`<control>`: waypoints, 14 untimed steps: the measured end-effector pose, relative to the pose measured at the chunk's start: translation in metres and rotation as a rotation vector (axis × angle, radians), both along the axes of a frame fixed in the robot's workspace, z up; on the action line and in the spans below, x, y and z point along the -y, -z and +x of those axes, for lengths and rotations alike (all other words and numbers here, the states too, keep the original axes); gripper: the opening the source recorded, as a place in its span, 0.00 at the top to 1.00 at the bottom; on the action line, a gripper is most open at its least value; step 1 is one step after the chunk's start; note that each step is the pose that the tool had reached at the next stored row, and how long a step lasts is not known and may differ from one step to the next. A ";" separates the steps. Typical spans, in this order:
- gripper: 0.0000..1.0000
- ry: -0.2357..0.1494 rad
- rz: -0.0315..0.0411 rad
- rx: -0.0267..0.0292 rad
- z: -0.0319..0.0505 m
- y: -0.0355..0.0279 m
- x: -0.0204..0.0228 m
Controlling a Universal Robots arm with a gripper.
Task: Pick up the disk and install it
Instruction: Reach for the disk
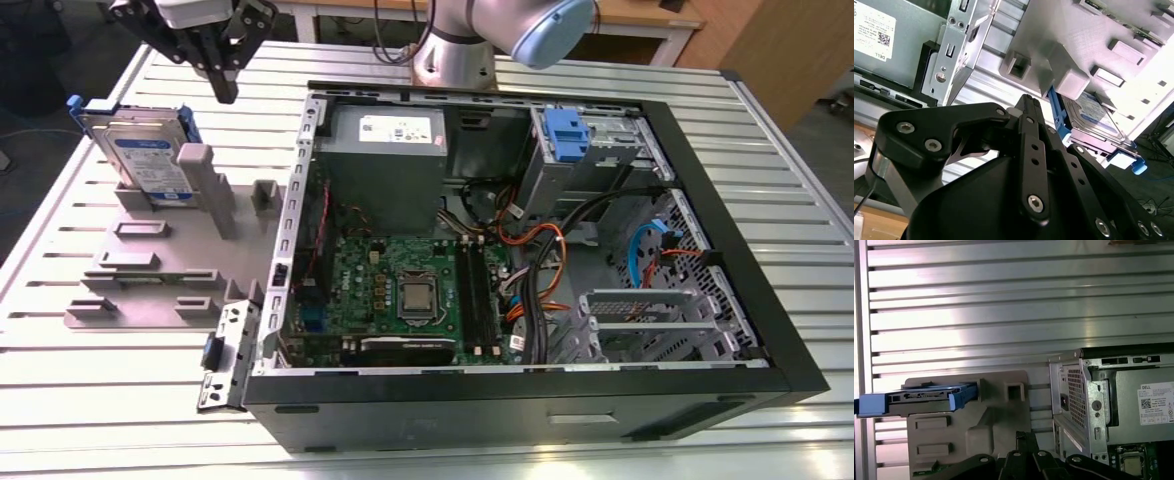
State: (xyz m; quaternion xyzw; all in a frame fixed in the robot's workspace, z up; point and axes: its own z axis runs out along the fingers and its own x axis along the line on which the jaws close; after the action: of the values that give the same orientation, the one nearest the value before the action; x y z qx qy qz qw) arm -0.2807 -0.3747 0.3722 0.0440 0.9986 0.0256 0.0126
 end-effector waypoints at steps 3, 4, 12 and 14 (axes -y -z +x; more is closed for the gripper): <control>0.89 0.000 0.0001 0.0001 -0.0015 0.0002 -0.0009; 0.89 0.000 0.0002 0.0002 -0.0021 0.0004 -0.0011; 0.89 0.000 0.0001 0.0001 -0.0059 0.0006 -0.0025; 0.89 0.000 0.0001 0.0001 -0.0068 0.0008 -0.0028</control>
State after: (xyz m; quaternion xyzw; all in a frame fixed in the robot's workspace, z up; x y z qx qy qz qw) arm -0.2875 -0.3719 0.3714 0.0440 0.9986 0.0257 0.0127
